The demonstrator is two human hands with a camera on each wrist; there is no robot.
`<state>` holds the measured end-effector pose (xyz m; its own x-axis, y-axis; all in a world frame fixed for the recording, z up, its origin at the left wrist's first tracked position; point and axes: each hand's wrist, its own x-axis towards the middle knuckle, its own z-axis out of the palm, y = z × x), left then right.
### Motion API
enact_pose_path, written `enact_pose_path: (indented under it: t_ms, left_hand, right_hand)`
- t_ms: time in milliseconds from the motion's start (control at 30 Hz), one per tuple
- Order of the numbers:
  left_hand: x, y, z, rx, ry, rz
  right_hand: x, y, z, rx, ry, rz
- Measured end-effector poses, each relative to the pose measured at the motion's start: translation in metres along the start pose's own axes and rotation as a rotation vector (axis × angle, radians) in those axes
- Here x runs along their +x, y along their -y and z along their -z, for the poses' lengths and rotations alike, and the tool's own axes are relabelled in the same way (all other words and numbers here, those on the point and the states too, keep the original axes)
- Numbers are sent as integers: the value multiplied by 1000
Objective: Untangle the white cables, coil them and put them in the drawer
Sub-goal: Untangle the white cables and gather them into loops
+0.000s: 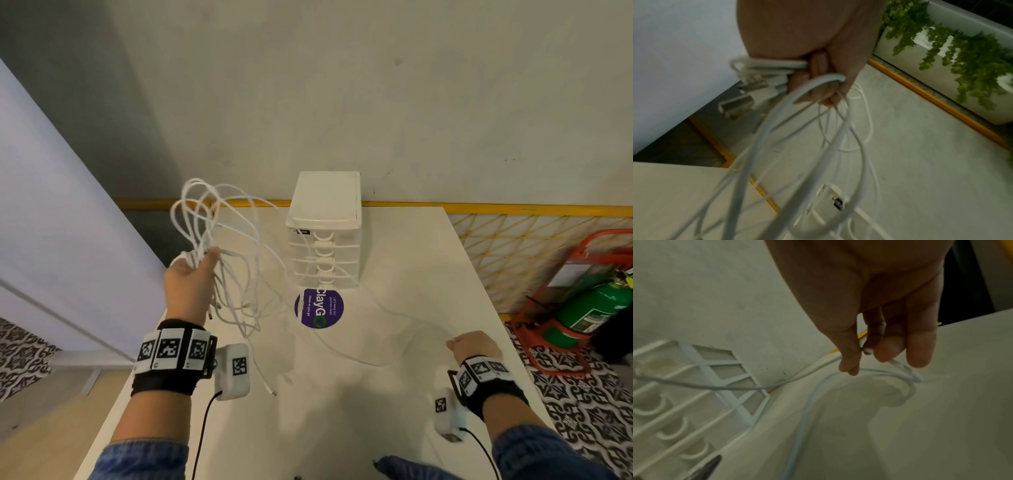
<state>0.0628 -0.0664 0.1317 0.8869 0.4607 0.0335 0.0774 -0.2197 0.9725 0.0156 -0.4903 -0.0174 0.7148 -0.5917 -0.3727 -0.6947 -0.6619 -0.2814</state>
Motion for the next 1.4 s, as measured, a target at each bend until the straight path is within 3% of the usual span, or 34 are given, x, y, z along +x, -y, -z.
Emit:
enact_pose_path:
  t_ms: [67, 233, 333, 433, 500, 567, 633, 767, 833, 900, 1033, 1167, 1267, 1400]
  left_hand:
    - [3, -1, 6, -8, -19, 26]
    - [-9, -7, -7, 69, 187, -68]
    - [-15, -9, -15, 60, 272, -53]
    - [-29, -15, -24, -44, 397, -27]
    - [-41, -21, -33, -94, 509, -33]
    - [-48, -24, -42, -139, 620, -18]
    - [-47, -26, -48, -152, 699, 10]
    - [-45, -25, -51, -33, 758, -18]
    - [-48, -25, -54, -8, 771, -8]
    - [-53, -26, -58, 3, 805, -7]
    - [-56, -29, -58, -28, 832, 45]
    - [-45, -30, -40, -8, 630, 40]
    - [-37, -30, -29, 122, 490, -35]
    - [-37, -29, -26, 135, 509, -66]
  right_hand:
    - [-3, 1, -2, -44, 29, 25]
    - [-27, 48, -10, -59, 147, 343]
    - [-48, 81, 8, -122, 16, 426]
    - [-81, 114, 34, 94, -99, 623]
    - [-106, 134, 40, 264, 88, 833]
    - [-124, 145, 32, 384, 295, 930]
    - [-131, 149, 24, 509, 367, 925]
    - [-140, 146, 42, 1095, 615, 653]
    - [-144, 148, 53, 1240, 681, 537]
    - [-149, 150, 53, 1158, 643, 540]
    - [-149, 144, 35, 925, 444, 734]
    - [-106, 121, 30, 960, 59, 610]
    - [-82, 100, 30, 876, -58, 568]
    - [-64, 82, 21, 622, -86, 533]
